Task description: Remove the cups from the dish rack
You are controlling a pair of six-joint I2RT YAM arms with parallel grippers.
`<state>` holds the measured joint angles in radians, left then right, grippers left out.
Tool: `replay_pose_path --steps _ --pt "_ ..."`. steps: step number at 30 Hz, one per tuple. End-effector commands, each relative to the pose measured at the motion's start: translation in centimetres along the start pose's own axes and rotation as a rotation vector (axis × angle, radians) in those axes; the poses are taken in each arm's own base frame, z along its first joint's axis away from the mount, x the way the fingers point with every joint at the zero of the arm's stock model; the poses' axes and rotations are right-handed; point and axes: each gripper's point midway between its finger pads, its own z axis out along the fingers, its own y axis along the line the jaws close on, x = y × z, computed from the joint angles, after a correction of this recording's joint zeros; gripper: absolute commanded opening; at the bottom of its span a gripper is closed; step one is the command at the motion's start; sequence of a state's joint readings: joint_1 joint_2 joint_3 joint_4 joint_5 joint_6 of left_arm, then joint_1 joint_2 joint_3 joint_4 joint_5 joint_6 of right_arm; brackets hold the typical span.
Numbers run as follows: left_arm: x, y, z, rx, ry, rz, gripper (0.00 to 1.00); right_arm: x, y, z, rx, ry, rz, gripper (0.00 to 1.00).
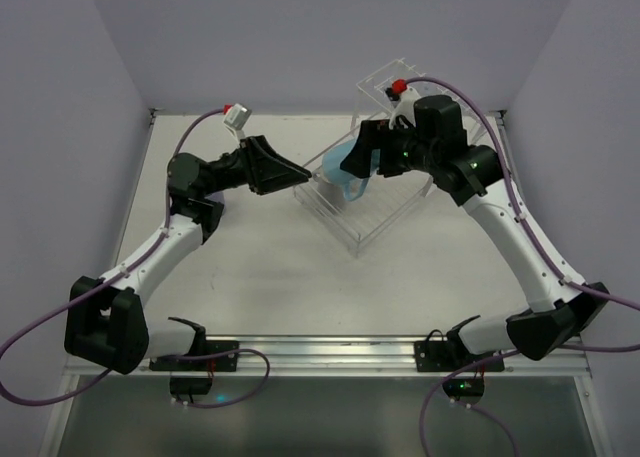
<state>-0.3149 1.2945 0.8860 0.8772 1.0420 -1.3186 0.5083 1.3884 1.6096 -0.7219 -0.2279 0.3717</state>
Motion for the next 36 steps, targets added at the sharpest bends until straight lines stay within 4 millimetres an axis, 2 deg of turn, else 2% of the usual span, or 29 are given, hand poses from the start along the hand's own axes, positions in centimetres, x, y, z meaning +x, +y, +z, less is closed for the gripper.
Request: replay_pose_path --steps 1,14,20,29,34,35,36 --pt "-0.3 -1.4 0.1 0.048 -0.01 0.033 0.59 -5.5 4.5 -4.3 -0.183 -0.209 -0.023 0.0" --pt "-0.7 -0.3 0.6 0.031 -0.034 0.006 0.58 -5.6 7.6 -6.4 -0.378 -0.22 -0.017 0.0" --pt "-1.6 -0.9 0.9 0.059 -0.079 -0.008 0.58 -5.3 8.7 -6.6 -0.462 -0.213 -0.018 0.0" --pt "-2.3 -2.8 1.6 0.151 -0.112 -0.04 0.57 -4.5 9.6 -5.6 -0.563 -0.177 -0.012 0.0" --pt "-2.7 -3.5 1.7 0.183 -0.136 -0.058 0.5 -4.0 10.0 -4.8 -0.622 -0.169 -0.015 0.0" --pt "-2.8 -3.6 1.7 0.189 -0.138 -0.07 0.47 -3.9 10.0 -4.7 -0.629 -0.168 -0.017 0.0" --pt "-2.8 -3.7 1.7 0.194 -0.143 -0.07 0.37 -3.7 10.0 -4.6 -0.634 -0.163 -0.018 0.0"
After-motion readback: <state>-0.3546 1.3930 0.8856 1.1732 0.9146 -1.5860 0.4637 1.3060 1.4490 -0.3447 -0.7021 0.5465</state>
